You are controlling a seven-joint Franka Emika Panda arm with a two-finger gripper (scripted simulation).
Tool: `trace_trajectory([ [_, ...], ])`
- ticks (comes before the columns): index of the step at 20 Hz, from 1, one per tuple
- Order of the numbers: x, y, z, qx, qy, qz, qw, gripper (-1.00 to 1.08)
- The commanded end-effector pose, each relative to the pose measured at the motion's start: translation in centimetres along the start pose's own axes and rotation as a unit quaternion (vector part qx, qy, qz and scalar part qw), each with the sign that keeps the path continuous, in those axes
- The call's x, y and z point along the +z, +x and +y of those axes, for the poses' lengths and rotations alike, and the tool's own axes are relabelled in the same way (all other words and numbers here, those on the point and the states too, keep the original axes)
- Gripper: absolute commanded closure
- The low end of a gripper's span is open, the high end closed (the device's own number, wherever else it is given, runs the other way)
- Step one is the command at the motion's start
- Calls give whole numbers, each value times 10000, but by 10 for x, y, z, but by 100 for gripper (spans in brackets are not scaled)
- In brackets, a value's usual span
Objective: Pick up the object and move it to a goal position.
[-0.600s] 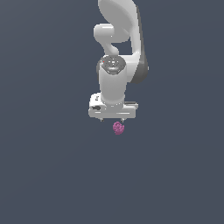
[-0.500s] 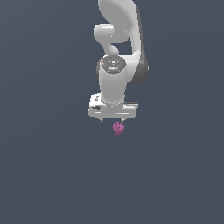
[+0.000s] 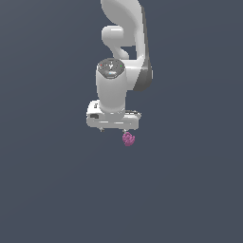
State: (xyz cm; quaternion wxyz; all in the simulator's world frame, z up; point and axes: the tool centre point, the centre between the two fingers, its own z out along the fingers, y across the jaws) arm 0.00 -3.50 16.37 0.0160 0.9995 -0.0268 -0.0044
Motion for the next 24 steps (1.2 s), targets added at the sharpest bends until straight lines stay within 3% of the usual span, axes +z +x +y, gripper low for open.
trace_trajectory([
  [1, -1, 0, 2, 1, -7, 6, 10000, -92],
  [8, 12, -4, -14, 12, 27, 13, 10000, -92],
  [18, 56, -27, -62, 84, 136, 35, 9999, -92],
  [24, 67, -34, -73, 104, 159, 38, 9998, -92],
])
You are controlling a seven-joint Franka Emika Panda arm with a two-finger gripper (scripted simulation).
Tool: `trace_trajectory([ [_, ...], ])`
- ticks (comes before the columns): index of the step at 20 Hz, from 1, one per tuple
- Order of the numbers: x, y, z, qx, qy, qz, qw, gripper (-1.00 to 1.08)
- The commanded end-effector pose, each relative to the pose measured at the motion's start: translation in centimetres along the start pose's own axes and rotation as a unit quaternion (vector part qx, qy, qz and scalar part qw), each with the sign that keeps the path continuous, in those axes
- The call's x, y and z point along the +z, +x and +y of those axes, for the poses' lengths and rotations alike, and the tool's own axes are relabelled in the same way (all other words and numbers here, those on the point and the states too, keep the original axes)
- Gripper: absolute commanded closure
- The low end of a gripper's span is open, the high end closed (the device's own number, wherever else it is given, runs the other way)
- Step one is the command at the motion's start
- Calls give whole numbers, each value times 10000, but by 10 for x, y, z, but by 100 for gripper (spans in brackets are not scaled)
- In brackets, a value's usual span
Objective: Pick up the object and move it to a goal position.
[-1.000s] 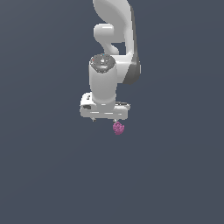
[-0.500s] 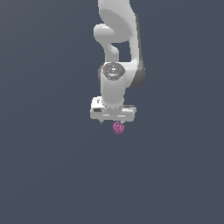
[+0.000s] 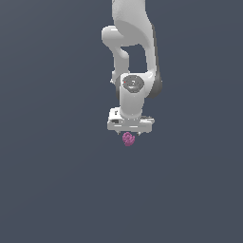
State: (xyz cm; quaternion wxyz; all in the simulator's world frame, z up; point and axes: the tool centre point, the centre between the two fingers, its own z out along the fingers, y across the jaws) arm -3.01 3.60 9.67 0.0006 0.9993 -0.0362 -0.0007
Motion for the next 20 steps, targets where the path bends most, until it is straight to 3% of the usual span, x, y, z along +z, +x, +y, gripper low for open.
trace_trajectory([
  [1, 2, -1, -2, 11, 6, 6, 10000, -92],
  [20, 52, -1, -2, 10, 5, 6, 10000, -92],
])
